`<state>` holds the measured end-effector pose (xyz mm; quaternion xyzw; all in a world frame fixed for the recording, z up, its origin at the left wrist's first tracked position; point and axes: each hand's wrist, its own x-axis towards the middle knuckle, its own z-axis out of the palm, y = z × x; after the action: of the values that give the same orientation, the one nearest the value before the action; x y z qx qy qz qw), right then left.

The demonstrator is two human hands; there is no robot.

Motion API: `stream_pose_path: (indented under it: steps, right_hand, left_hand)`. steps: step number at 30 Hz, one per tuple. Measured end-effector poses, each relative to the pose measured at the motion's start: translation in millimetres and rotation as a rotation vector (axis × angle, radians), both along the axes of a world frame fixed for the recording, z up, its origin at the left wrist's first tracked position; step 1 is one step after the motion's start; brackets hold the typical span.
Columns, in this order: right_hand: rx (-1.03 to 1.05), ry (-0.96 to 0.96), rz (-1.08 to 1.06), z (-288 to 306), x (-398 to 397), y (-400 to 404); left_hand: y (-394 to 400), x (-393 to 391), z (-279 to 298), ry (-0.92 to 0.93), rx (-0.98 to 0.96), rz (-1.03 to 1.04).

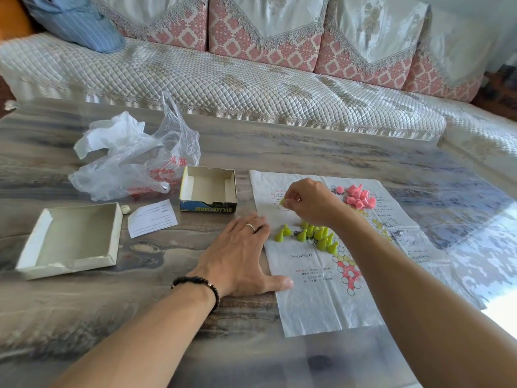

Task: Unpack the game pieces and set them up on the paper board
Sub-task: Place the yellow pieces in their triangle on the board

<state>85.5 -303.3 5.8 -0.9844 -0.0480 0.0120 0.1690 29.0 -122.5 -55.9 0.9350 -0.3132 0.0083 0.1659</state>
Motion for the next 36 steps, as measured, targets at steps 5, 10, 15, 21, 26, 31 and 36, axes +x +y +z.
stream_pose_path:
  steps: [5,10,15,21,26,31,36]
  right_hand:
    - [0.039,-0.072,-0.027,21.1,-13.4,-15.6]
    - [-0.028,-0.088,0.025,34.5,-36.0,-22.7]
    - [-0.128,-0.026,0.068,40.7,-54.9,-29.9]
    - [-0.207,-0.012,0.096,37.0,-61.9,-35.3]
    - [-0.274,-0.014,0.119,31.7,-66.0,-30.9]
    - [-0.302,0.014,0.115,22.7,-64.2,-28.8]
    - [-0.318,0.038,0.117,19.5,-63.5,-27.5]
  left_hand:
    - [-0.6,0.2,-1.1,-0.002,-0.005,-0.013]
    - [-0.3,2.1,-3.8,-0.015,-0.013,-0.014]
    - [-0.6,2.4,-2.1,-0.023,-0.001,-0.019]
    - [-1.0,1.5,-0.8,-0.024,-0.003,-0.016]
    - [-0.6,2.1,-1.0,-0.009,-0.001,-0.01]
    - [0.0,0.8,0.5,0.008,0.016,-0.006]
    - [-0.6,0.9,1.3,0.014,0.014,-0.003]
